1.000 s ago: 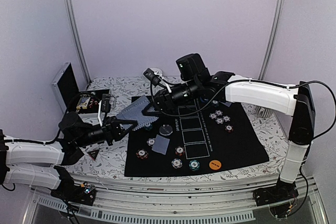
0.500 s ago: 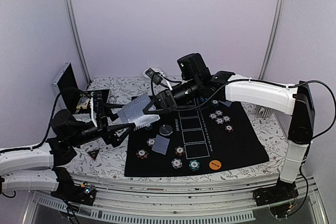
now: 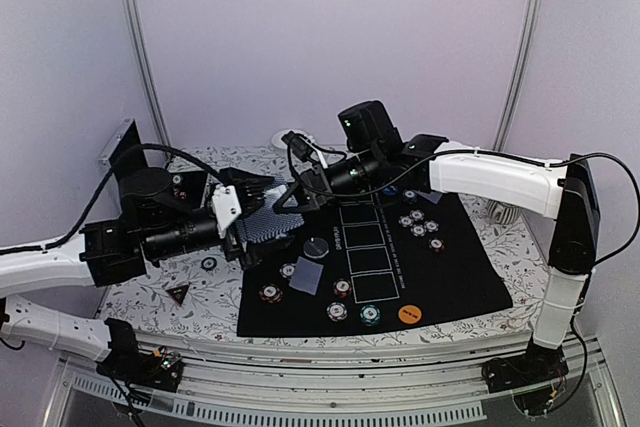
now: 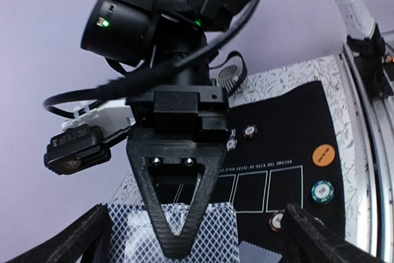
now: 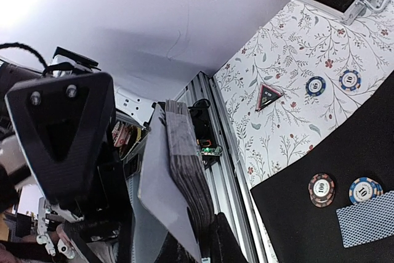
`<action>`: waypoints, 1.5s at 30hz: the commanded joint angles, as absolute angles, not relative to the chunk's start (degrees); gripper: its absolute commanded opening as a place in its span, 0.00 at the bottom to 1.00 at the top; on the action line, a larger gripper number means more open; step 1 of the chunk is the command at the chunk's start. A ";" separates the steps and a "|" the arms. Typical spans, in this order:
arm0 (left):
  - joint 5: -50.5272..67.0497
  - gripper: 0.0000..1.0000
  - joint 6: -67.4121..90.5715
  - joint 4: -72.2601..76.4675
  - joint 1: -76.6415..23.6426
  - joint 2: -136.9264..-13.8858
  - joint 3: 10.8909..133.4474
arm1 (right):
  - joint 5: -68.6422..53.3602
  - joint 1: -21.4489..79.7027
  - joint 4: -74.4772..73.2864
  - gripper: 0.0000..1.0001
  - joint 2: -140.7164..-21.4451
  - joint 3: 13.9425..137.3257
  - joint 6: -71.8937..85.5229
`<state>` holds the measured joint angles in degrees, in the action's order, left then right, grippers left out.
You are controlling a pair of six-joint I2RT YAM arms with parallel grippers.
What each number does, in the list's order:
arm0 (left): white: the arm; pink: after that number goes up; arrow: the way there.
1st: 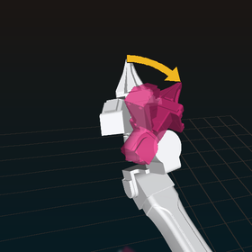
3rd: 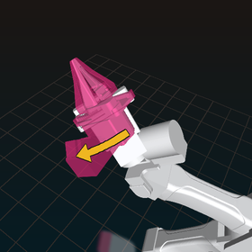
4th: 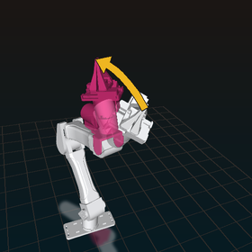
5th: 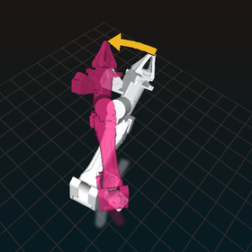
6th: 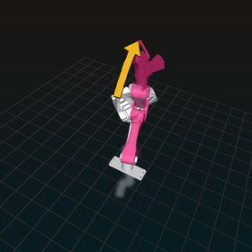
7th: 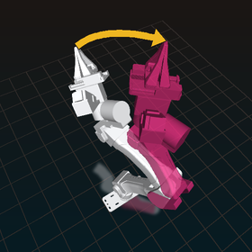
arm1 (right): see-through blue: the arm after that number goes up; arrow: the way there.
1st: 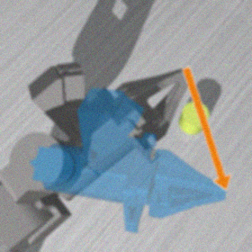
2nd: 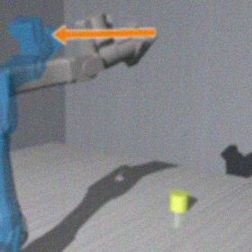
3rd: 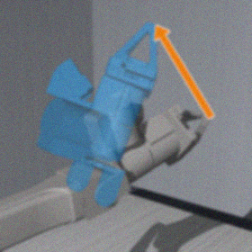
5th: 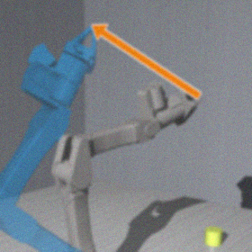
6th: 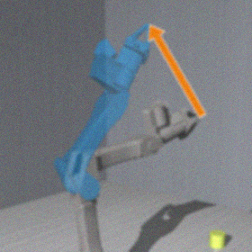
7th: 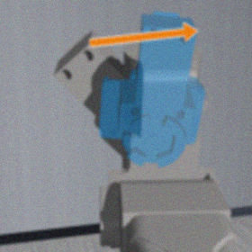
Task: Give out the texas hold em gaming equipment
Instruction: Adjust the face-down deck piles.
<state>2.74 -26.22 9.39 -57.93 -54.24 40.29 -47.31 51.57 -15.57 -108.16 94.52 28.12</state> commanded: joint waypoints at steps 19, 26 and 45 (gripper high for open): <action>-20.24 0.98 -35.25 3.36 -59.49 -56.32 37.80 | -48.71 51.28 -15.40 0.02 -108.81 97.98 29.68; -3.01 0.98 -28.53 12.20 -52.67 -44.38 29.27 | -50.07 51.31 -15.12 0.02 -108.42 98.14 30.00; 7.45 0.89 -17.48 14.38 -48.42 -50.52 30.57 | -53.19 51.87 -14.42 0.02 -108.38 98.38 31.86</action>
